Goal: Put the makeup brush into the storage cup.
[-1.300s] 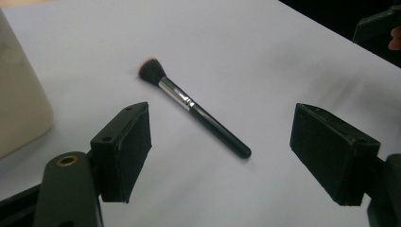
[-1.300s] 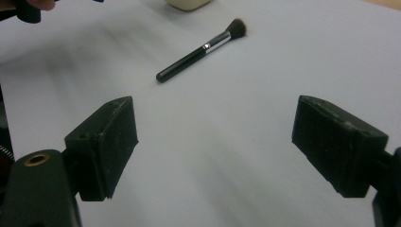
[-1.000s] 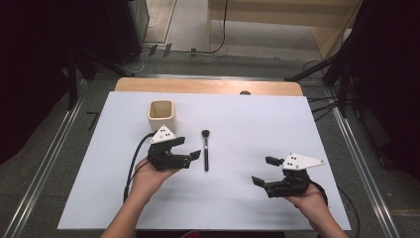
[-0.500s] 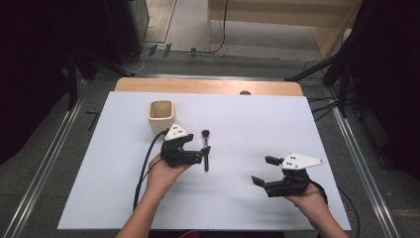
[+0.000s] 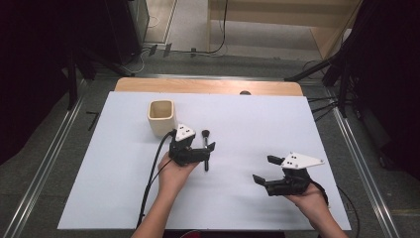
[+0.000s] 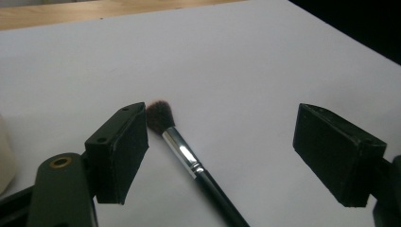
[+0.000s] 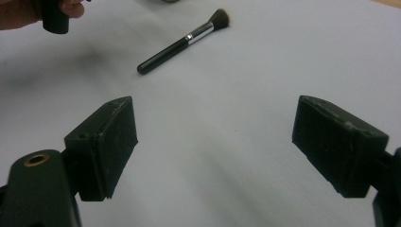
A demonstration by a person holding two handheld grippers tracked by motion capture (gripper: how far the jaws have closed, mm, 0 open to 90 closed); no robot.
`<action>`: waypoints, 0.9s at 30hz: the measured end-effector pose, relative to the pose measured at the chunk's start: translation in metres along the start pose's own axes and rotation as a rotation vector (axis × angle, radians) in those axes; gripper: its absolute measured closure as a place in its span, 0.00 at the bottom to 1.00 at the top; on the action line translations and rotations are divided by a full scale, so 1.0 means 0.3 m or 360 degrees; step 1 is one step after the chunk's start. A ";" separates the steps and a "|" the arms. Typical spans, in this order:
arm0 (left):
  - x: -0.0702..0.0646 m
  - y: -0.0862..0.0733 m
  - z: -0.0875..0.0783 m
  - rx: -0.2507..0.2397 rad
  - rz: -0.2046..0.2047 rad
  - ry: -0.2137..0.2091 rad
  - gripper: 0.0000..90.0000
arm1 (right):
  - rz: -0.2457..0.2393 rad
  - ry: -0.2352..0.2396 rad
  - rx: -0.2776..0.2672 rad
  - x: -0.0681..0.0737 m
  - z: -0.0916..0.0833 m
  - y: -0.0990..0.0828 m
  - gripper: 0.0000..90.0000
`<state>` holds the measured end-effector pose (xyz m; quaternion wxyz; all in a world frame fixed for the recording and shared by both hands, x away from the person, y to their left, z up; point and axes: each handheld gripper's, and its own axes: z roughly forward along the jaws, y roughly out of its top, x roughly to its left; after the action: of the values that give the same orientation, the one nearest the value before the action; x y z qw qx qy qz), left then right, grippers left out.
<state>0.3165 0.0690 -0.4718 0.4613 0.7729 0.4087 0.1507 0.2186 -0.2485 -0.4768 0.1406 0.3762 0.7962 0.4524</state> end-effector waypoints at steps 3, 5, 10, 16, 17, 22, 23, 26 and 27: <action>-0.010 -0.001 0.009 0.0003 -0.0003 0.0025 0.22 | -0.0003 0.0002 0.0005 0.000 0.001 0.000 0.18; -0.016 -0.002 0.014 0.0006 -0.0008 0.0027 0.22 | -0.0005 0.0000 0.0006 0.000 0.002 0.000 0.18; -0.011 0.006 0.019 0.0105 -0.0035 0.0001 0.22 | -0.0014 -0.0053 0.0032 -0.006 0.004 -0.001 0.18; 0.001 0.035 0.014 0.0293 -0.0092 -0.0014 0.22 | 0.0003 -0.0060 0.0052 -0.014 0.009 -0.002 0.18; 0.002 0.040 0.013 0.0306 -0.0108 -0.0030 0.23 | -0.0003 -0.0056 0.0054 -0.012 0.011 -0.002 0.18; 0.006 0.058 0.014 0.0426 -0.0121 -0.0024 0.22 | -0.0019 -0.0037 0.0081 0.001 0.021 -0.004 0.18; 0.005 0.064 0.015 0.0463 -0.0120 -0.0016 0.22 | -0.0030 -0.0029 0.0090 0.003 0.025 -0.004 0.18; 0.003 0.075 0.016 0.0515 -0.0133 -0.0008 0.22 | -0.0044 -0.0025 0.0101 0.007 0.029 -0.003 0.18; 0.004 0.087 0.021 0.0555 -0.0178 -0.0021 0.23 | -0.0045 -0.0023 0.0101 0.008 0.029 -0.003 0.18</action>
<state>0.3337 0.0599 -0.4535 0.3307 0.8182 0.4680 0.0466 0.2214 -0.2416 -0.4820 0.1408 0.3725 0.8145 0.4220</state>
